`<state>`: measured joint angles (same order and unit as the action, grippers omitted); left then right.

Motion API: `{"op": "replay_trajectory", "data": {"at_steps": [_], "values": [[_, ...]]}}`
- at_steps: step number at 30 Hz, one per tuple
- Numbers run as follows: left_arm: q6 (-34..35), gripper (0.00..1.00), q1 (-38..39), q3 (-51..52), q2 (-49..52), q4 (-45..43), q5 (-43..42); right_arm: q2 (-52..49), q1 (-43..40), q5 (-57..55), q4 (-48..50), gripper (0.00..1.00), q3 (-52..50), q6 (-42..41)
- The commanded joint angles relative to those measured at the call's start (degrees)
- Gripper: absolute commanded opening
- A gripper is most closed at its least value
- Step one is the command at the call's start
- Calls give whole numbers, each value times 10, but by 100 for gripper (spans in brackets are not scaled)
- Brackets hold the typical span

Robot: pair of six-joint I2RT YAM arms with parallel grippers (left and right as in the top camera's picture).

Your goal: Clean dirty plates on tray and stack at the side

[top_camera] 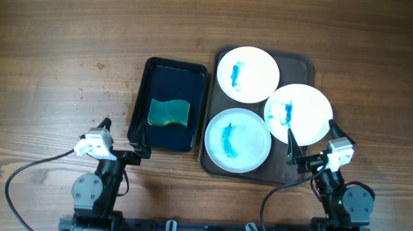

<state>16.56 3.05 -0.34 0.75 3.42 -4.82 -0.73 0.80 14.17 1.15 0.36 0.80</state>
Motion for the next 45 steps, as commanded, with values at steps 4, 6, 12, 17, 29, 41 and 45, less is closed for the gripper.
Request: {"op": "replay_trajectory", "data": {"at_steps": [4,6,12,17,29,41,45], "values": [[-12,100,-3,0,0,5,-7,3,0,8,2,100,-1,7],[-12,100,-3,0,0,5,-7,3,0,8,2,100,-1,7],[-12,100,-3,0,0,5,-7,3,0,8,3,100,-1,7],[-11,100,-3,0,0,-3,-21,3,0,44,6,100,0,5],[-9,100,-3,-301,229,145,-94,-213,0,142,-216,100,334,-72],[-13,100,6,-674,674,516,-207,-596,0,246,-489,100,597,-120],[-13,100,54,-674,758,524,-128,-625,1,173,-558,89,593,-98]]}}
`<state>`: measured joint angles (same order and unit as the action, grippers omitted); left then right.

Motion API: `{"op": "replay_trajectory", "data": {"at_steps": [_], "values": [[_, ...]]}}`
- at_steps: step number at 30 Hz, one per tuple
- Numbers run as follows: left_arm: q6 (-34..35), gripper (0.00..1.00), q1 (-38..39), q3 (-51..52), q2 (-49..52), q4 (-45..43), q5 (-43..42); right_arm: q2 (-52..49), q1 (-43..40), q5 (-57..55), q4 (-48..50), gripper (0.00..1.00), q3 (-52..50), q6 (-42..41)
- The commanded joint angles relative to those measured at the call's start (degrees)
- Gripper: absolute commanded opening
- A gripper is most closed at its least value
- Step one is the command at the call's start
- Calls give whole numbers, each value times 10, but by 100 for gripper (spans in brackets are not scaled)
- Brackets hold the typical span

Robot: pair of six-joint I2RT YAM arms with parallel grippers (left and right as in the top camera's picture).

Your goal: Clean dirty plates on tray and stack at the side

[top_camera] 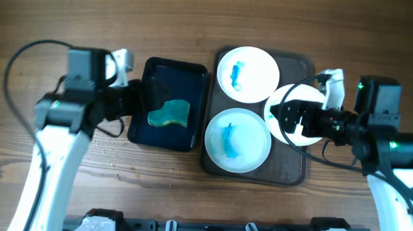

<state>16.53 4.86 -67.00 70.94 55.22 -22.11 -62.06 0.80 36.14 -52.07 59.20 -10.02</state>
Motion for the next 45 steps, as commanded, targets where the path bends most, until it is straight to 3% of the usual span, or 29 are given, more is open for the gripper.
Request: {"op": "replay_trajectory", "data": {"at_steps": [1,4,11,14,17,29,30,32,34,36,39,41,42,45], "values": [[-3,98,50,-8,85,6,96,-13,3,-68,-43,82,0,9],[10,83,80,-7,172,-17,152,-13,15,-79,-73,80,-8,9],[41,64,99,-7,353,-88,182,-14,26,-122,-93,74,-8,-10],[41,46,99,-7,411,-107,181,-14,53,-183,-99,73,-9,-37],[41,4,99,-8,413,-107,181,-14,86,-186,-86,73,-16,-38],[33,4,99,-8,269,-52,171,-27,93,-202,-40,73,-82,-67],[32,9,101,-8,269,-51,171,-35,93,-196,-35,73,-86,-67],[32,60,106,-4,275,-58,171,-52,93,-181,-34,73,-89,-67],[32,72,108,9,290,-85,171,-70,93,-181,-34,73,-90,-67],[32,72,108,28,305,-122,173,-81,93,-181,-34,73,-90,-67],[32,52,108,57,332,-174,173,-100,93,-182,-41,73,-91,-82],[32,28,108,71,350,-186,172,-111,93,-183,-45,73,-91,-109],[32,7,108,71,355,-185,172,-116,93,-182,-45,73,-91,-121],[32,4,107,65,349,-169,170,-140,103,-181,-29,74,-98,-93]]}}
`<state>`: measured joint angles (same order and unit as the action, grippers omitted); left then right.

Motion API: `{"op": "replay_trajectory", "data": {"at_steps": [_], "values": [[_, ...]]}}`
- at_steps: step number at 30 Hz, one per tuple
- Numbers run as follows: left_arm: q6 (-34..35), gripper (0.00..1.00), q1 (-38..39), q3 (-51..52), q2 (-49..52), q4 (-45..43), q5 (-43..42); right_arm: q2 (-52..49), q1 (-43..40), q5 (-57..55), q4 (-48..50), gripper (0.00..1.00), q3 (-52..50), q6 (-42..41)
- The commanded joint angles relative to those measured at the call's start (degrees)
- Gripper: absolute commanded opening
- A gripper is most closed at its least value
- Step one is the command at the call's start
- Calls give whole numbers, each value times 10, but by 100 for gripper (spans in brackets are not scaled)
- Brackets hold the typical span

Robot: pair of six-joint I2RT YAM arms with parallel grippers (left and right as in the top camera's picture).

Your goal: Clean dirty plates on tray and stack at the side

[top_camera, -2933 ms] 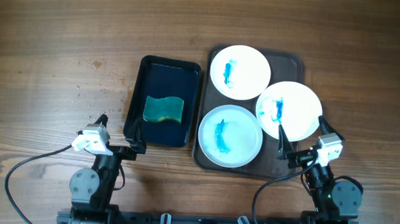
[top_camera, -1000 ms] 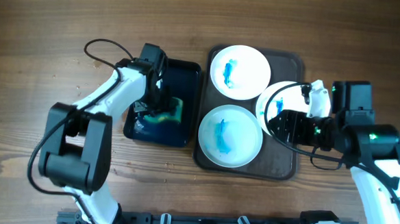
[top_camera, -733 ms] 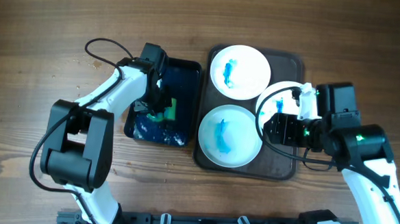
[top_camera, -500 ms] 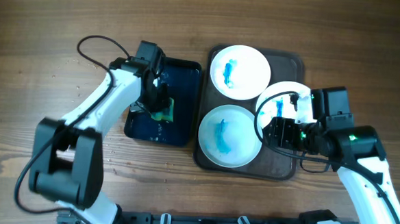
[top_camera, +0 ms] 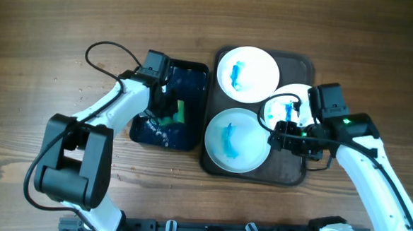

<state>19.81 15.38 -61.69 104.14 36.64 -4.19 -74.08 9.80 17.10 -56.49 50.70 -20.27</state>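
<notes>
Three white plates smeared with blue sit on the brown tray [top_camera: 293,174]: one at the back [top_camera: 248,72], one at the front [top_camera: 235,139], and one on the right [top_camera: 283,105], partly hidden under my right arm. My right gripper [top_camera: 279,132] is low at that plate's front-left rim; its dark fingers do not show their gap. In the black basin [top_camera: 191,139] of water, my left gripper [top_camera: 165,113] is shut on the green sponge [top_camera: 177,112], which looks squeezed narrow, with splashes around it.
The basin stands directly left of the tray, their edges close together. Bare wooden table lies to the left, behind and to the right of the tray. A black cable loops over the table behind my left arm.
My left gripper has moved from the basin's left edge into the water and closed on the sponge, which now looks narrow. My right gripper has dropped to the right plate's front-left rim.
Both arms first rested at the near table edge, the sponge lying flat in the basin and three dirty plates on the tray. Then the left gripper stood beside the basin and the right hovered over the right plate. Now the left holds the sponge, the right is at the plate's rim.
</notes>
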Motion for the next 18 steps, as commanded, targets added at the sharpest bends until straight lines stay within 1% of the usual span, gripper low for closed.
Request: {"op": "replay_trajectory", "data": {"at_steps": [1,4,6,8,9,10,11,13,14,15,18], "values": [[0,4,2,2,7,32,-14,-25,20,9,30,74,-20,10],[-1,4,2,-40,-27,81,-13,-40,41,7,96,73,-59,-3],[-1,4,2,-71,-53,116,-13,-52,45,-11,141,72,-86,-41],[-1,4,3,-99,-78,152,-13,-63,45,-14,171,69,-100,-42],[-1,4,4,-113,-92,170,-13,-72,45,-15,187,65,-104,-38],[-1,4,8,-120,-103,181,-13,-80,45,-18,205,47,-109,-39],[-1,4,15,-126,-114,188,-15,-86,45,-22,216,36,-112,-40],[-1,4,37,-132,-133,190,-30,-105,45,-23,246,20,-117,-47],[1,4,57,-132,-141,187,-43,-118,45,-23,261,14,-118,-60],[7,4,76,-132,-141,184,-44,-128,45,-26,272,11,-118,-73],[35,4,113,-132,-136,176,-46,-160,45,-50,294,9,-118,-84]]}}
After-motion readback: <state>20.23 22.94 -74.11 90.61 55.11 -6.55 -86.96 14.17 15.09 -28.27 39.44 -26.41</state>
